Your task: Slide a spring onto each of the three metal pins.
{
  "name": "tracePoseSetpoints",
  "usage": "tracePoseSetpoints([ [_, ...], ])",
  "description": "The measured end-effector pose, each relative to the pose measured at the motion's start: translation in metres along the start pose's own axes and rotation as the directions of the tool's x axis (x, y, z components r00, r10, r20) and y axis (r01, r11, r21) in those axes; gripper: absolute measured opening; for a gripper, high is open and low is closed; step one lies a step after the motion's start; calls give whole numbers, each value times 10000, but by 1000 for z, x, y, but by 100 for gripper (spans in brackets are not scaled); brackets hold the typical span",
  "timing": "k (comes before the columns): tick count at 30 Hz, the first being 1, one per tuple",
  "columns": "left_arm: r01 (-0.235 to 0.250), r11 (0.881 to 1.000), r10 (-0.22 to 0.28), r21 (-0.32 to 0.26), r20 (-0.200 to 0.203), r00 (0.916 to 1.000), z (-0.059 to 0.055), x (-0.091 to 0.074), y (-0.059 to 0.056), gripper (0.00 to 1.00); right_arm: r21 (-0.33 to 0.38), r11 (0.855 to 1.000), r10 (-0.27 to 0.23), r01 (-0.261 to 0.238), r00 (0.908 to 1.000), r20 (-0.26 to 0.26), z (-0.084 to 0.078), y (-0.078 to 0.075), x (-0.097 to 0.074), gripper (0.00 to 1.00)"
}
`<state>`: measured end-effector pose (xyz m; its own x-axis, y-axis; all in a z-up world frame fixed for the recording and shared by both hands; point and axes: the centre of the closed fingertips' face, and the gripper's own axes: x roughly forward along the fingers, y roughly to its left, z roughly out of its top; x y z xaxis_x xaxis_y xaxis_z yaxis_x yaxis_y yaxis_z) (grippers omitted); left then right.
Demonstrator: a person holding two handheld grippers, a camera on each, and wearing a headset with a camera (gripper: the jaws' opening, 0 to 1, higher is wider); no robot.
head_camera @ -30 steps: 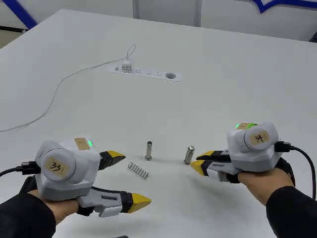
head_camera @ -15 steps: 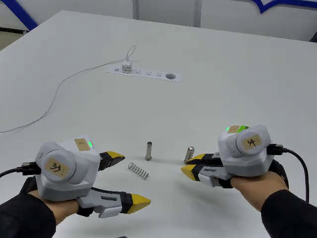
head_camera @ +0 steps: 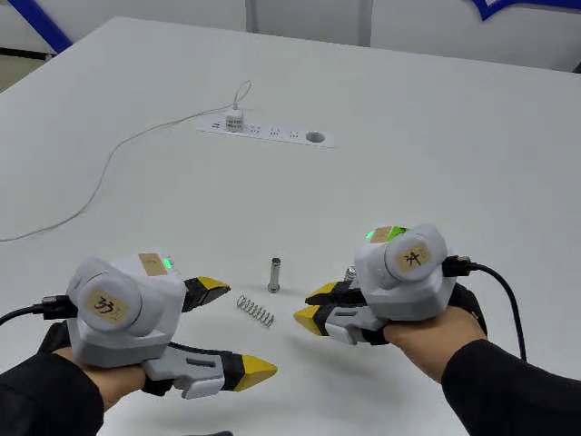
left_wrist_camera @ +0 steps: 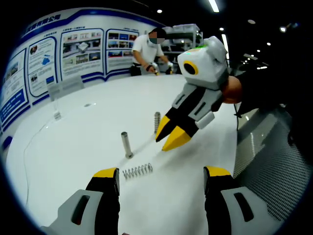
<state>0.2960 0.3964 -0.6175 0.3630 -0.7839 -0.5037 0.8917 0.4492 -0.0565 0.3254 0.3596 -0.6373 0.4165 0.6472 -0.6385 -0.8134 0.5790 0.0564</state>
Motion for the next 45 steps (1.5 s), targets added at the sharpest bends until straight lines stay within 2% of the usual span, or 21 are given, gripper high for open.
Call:
tracePoseSetpoints([
  [10, -63, 10000, 64, -35, 127, 9999, 2, -1, 2, 72, -112, 9992, 392, -397, 9985, -378, -2, 15, 25, 17],
  [17, -22, 10000, 22, -27, 159, 9999, 3, -1, 1, 71, 50, 9994, 346, -343, 9978, -557, -6, 16, 38, 17],
  [25, 29, 10000, -29, -31, 195, 9998, 3, -1, 0, 71, 31, 9996, 297, -295, 9973, -670, -9, 18, 44, 16],
  [34, 42, 10000, -41, -50, 185, 9998, 3, 0, 0, 71, -139, 9998, 137, -147, 9976, -675, -9, 14, 42, 12],
  [45, 47, 10000, -47, 15, 81, 10000, 2, 0, -1, 71, -545, 9983, -210, 189, 9990, -394, 5, 5, 21, 12],
])
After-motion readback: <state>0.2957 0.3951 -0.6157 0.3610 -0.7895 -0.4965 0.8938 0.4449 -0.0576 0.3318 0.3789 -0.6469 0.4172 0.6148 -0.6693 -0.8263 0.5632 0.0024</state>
